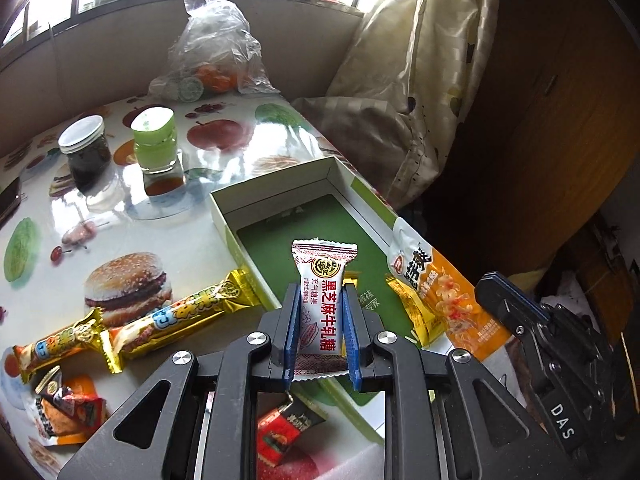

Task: Organize snacks
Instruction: 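Carry the orange packet and the nougat candy over the green box, then lower both snacks into the box and open both grippers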

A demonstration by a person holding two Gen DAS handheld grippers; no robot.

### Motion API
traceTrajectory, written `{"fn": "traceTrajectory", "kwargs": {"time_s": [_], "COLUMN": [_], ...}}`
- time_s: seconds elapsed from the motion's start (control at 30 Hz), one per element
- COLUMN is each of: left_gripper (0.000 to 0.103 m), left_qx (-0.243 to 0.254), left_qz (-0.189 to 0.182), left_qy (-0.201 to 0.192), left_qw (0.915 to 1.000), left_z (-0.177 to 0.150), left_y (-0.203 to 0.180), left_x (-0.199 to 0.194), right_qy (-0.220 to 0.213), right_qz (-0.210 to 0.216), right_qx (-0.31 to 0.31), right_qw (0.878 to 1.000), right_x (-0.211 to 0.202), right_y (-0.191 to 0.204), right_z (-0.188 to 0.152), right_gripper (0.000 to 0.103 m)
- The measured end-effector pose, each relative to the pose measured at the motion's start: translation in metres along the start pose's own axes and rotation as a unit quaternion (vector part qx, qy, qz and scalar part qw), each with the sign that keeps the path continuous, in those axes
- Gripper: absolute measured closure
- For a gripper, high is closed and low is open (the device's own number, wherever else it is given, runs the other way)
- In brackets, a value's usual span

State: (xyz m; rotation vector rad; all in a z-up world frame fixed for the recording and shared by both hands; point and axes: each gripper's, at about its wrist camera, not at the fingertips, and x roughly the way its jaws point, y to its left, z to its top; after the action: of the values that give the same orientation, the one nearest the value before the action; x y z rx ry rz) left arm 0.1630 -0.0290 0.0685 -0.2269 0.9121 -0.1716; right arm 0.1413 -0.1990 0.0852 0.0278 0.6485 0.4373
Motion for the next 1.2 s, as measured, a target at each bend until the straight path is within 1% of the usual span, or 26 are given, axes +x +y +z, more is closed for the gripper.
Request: {"fn": "traceTrajectory", "kwargs": {"time_s": [0.17,0.7,1.2], "left_gripper": [0.082,0.082,0.082], "left_qx": [0.001,-0.004,-0.01], "left_qz": [-0.007,0.0,-0.011], "left_qy": [0.015,0.043,0.054], "left_qw": [0.9999,0.9991,0.9984], "left_z": [0.002,0.002,0.001], "left_y": [-0.002,-0.001,0.001], "left_x": [0.015,0.044,0.053], "right_qy": [0.012,0.039,0.051], "right_qz": [-0.007,0.003,0.01], "right_qx": [0.0,0.012,0.023], "right_qw": [1.0,0.999,0.998], "right_x": [0.012,0.034,0.045], "right_y": [-0.003,-0.006,-0.007], "right_z": [-0.004,-0.015,-0.02], "right_gripper": [0.102,0.102,0.102]}}
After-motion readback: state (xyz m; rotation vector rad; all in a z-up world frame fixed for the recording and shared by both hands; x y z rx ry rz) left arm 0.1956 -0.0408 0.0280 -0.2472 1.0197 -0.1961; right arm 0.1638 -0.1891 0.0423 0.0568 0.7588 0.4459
